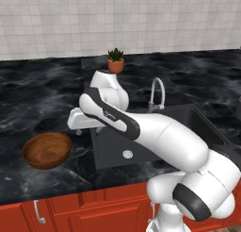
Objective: Place the saucepan in the left basin and the bowl in the right basin of the sink.
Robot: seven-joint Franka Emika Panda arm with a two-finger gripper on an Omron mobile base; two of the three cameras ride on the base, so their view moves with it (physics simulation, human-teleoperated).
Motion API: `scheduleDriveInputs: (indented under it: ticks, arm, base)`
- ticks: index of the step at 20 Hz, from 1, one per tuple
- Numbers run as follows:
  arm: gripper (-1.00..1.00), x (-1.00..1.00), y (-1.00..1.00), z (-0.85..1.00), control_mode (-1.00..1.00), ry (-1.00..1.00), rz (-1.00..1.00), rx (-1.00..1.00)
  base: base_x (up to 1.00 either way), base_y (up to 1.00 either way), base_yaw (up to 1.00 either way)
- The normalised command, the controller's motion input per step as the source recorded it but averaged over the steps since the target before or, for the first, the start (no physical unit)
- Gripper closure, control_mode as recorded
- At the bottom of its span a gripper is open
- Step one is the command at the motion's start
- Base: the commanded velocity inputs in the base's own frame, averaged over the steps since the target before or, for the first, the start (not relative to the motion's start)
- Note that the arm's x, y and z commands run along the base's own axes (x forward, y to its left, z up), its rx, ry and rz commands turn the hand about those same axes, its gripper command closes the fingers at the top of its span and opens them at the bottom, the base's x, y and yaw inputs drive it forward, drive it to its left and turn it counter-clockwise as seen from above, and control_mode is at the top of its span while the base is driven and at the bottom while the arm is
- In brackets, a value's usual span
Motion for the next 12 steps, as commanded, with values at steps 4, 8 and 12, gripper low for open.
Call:
scheduleDriveInputs:
  ticks: [4, 8, 12]
  arm:
    - [-1.00, 0.24, 0.22, -0.27, -1.00, 0.13, 0.00, 0.00]
    - [-1.00, 0.25, 0.24, -0.27, -1.00, 0.09, 0.00, 0.00]
    - [-1.00, 0.32, 0.22, -0.25, -1.00, 0.09, 0.00, -0.01]
  base:
    - [0.00, 0.00, 0.00]
    - [0.00, 0.00, 0.00]
    - [0.00, 0.00, 0.00]
